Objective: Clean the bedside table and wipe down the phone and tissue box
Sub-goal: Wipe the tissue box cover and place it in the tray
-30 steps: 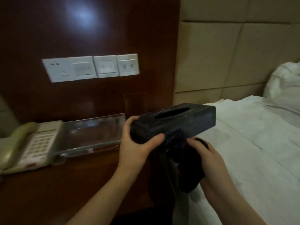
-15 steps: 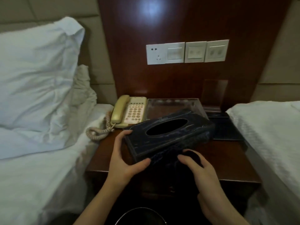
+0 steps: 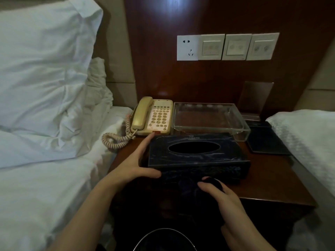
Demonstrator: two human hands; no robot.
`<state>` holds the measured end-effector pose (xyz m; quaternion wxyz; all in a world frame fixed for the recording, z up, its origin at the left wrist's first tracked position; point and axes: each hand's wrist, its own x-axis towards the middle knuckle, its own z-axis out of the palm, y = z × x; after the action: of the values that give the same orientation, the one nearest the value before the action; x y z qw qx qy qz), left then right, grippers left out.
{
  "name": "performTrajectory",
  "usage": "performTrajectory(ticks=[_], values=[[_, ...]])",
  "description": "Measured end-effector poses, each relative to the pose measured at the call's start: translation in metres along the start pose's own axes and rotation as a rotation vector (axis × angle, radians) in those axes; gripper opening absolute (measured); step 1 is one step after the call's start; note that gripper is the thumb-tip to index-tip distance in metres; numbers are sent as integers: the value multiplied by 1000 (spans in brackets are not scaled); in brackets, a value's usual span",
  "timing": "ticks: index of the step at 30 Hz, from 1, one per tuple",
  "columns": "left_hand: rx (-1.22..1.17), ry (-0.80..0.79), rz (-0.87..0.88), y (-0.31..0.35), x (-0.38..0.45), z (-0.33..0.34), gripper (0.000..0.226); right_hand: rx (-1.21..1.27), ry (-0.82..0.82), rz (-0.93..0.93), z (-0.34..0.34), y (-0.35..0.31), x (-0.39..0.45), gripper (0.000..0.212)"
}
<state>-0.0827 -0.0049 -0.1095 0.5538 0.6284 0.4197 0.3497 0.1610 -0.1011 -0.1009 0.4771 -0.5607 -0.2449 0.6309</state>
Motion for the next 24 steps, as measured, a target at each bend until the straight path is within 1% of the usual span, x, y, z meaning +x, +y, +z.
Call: performTrajectory(ticks=[1, 2, 4, 5, 7, 8, 9, 11, 15, 16, 19, 21, 23, 24], values=[[-68, 47, -30, 2, -1, 5, 124, -1, 8, 0, 0, 3, 1, 21], [-152, 120, -46, 6, 0, 13, 114, -3, 15, -1, 0, 5, 1, 22], [-273, 282, -85, 10, 1, 26, 82, -11, 24, -4, 1, 8, 2, 22], [-294, 330, -120, 12, 0, 32, 71, -15, 28, -5, 0, 9, 2, 22], [-299, 329, -162, 12, -1, 40, 48, -19, 34, -10, 0, 9, 3, 22], [-300, 311, -152, 10, -1, 41, 43, -14, 34, -13, 0, 9, 2, 22], [-304, 301, -145, 10, -1, 42, 44, -7, 34, -16, 1, 8, 1, 23], [-318, 280, -116, 9, -4, 41, 52, 15, 29, -25, 2, 8, -1, 28], [-328, 192, -69, 5, -10, 37, 78, 21, 41, -75, 7, 7, -6, 45], [-324, 191, -56, 4, -10, 37, 82, 31, 52, -94, 9, 6, -8, 45], [-375, 259, -20, 5, -12, 45, 99, 81, 97, -152, 10, 2, -9, 46], [-411, 279, -26, 7, -17, 56, 115, 121, 136, -187, 9, -3, -9, 46], [-348, 266, -41, 3, -18, 60, 130, 151, 170, -213, 9, -9, -7, 39], [-297, 259, -55, 4, -18, 61, 134, 153, 179, -225, 9, -13, -7, 35]])
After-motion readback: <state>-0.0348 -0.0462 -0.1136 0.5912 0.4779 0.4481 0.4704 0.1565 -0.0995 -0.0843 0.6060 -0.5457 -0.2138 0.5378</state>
